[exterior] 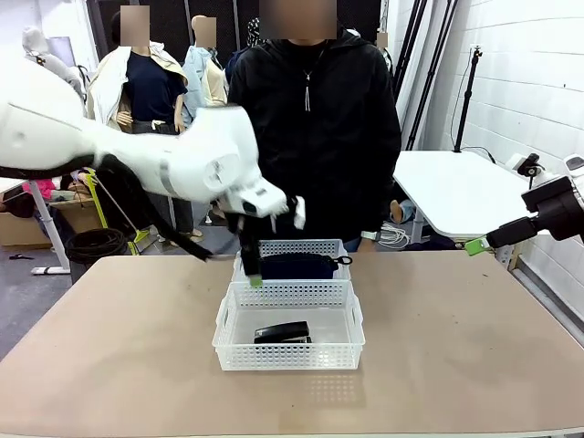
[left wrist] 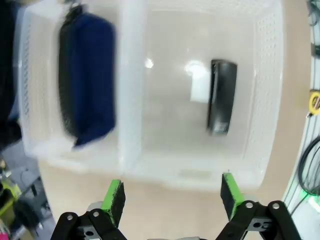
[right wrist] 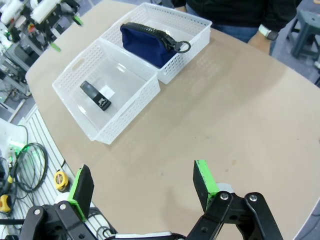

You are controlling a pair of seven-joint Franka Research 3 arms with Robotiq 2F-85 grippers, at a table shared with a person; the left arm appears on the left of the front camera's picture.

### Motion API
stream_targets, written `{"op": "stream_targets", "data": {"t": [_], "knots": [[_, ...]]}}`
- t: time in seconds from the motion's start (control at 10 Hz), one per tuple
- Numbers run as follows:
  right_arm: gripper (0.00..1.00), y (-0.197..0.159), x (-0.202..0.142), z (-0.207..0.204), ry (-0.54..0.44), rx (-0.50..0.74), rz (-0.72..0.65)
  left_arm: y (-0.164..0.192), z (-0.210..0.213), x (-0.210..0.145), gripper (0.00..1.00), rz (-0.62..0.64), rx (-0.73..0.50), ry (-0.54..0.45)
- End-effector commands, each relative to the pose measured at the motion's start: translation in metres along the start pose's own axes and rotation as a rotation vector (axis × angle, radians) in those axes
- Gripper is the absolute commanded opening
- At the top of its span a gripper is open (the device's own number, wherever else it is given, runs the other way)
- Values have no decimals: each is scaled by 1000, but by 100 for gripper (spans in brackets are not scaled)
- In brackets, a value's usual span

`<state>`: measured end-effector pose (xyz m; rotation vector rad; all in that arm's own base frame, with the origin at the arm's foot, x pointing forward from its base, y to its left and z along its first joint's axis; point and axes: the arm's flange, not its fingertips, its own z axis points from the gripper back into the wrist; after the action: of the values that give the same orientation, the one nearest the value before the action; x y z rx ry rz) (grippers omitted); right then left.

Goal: Distribute items into two baskets.
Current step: Place the picked Stapler into the Organizing basket as instructed by the person.

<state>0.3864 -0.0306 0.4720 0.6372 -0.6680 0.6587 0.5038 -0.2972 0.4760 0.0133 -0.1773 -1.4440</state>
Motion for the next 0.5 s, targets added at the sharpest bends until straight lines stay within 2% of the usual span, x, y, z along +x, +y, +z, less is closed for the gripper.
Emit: {"op": "stream_targets", "data": {"t": [0.0, 0.1, 0.3, 0.4], "knots": [[100, 1, 1, -2, -4, 9, -16, 13, 46, -61, 100, 198, 11, -15], [100, 1, 1, -2, -4, 9, -16, 18, 74, -101, 100, 325, 43, -100], [100, 1, 1, -2, -4, 9, -16, 13, 120, -183, 100, 628, 111, -147], [100, 1, 1, -2, -4, 9, -16, 9, 123, -216, 100, 743, 119, -159]]}}
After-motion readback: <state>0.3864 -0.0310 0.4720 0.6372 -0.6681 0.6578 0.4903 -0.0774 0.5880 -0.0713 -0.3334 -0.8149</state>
